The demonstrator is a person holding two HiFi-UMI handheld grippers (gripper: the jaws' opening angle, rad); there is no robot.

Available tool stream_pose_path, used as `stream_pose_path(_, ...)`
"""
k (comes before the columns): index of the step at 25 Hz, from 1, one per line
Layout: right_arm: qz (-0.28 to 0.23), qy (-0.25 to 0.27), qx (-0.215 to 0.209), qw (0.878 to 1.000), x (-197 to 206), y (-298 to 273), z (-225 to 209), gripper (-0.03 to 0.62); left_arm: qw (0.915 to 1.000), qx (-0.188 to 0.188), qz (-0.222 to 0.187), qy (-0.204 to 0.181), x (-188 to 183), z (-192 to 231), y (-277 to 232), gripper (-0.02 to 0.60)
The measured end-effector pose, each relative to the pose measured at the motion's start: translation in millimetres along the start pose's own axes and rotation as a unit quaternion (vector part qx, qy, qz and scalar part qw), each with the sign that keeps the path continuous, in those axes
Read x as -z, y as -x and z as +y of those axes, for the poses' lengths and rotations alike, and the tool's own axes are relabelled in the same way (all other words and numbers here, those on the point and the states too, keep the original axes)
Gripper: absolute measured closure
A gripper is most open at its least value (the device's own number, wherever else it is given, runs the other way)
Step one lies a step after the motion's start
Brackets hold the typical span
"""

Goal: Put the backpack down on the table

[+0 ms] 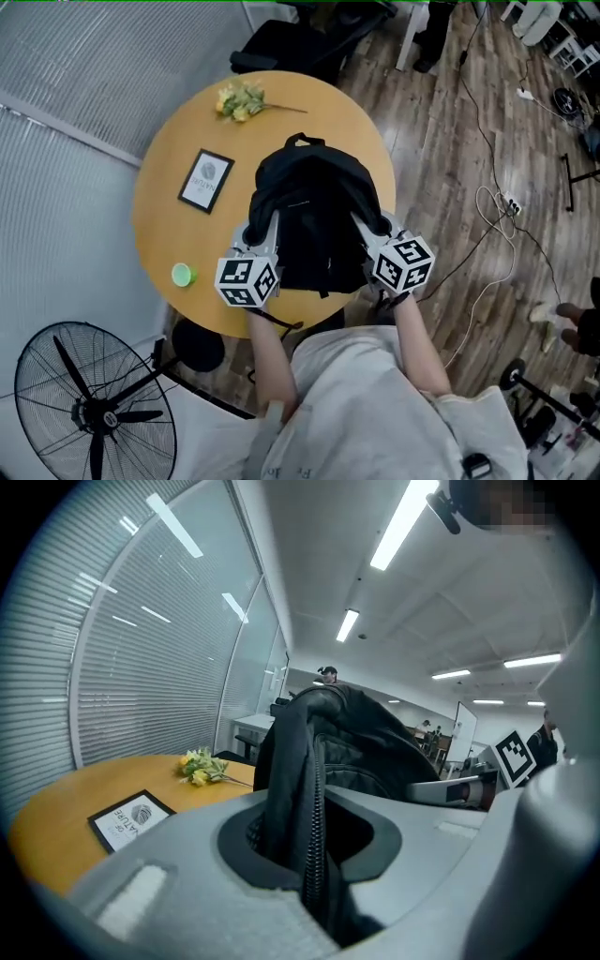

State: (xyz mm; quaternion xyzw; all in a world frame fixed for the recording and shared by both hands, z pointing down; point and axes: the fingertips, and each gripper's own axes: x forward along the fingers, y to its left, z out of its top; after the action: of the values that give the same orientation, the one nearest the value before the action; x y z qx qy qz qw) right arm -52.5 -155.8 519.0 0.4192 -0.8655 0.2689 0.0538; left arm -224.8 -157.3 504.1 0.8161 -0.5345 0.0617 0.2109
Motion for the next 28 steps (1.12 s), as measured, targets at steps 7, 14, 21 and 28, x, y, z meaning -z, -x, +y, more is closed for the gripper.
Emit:
stream_pose_path(7,0.012,0.029,0.022,0.999,4,-8,-15,0.537,0.9990,0.042,-0.002,0.016,9,6,-21,0.532)
stream_pose_path(14,0.022,0.042,0.034,0.998,3,-12,-27,0.537,0.9984,0.052,0.019,-0.009,11,7,-39,0.532)
stream_pose_path(21,0.039,0.043,0.018,0.998,8,-21,-37,0.537,0.9987,0.037,0.031,-0.014,18,11,-46,0.531)
stream_pose_path(28,0.061,0.051,0.004,0.997,11,-44,-48,0.537,0.9985,0.030,0.045,-0.011,24,30,-62,0.529)
